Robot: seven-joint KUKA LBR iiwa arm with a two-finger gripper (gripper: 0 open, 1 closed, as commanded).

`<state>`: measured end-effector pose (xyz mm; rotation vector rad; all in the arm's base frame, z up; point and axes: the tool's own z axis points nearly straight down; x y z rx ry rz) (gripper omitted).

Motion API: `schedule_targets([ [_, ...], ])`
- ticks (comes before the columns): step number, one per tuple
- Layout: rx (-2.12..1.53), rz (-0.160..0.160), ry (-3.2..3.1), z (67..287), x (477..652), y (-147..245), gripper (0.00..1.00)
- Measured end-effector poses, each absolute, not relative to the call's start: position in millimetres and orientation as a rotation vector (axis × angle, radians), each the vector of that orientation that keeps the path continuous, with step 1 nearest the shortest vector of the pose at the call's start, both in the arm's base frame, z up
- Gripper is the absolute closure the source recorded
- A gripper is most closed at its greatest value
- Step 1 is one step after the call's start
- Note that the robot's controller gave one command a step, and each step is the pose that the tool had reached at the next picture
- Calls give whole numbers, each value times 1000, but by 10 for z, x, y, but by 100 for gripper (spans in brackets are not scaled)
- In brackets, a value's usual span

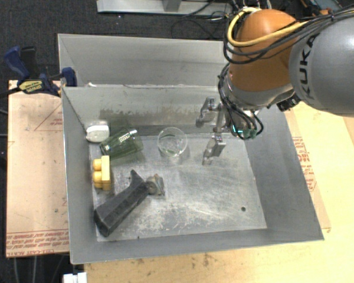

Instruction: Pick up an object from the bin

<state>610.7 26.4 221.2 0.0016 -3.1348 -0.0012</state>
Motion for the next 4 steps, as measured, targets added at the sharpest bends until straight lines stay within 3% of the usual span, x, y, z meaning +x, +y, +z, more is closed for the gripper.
schedule_targets([
  [1, 0, -2, -3143, 2262, 6122, 263, 0],
  [2, -9, -2, -3149, 1571, 6288, 374, 0],
  [3, -54, -2, -3138, 1084, 6296, 393, 0],
  [4, -528, -2, -3098, 1056, 6262, 477, 0],
])
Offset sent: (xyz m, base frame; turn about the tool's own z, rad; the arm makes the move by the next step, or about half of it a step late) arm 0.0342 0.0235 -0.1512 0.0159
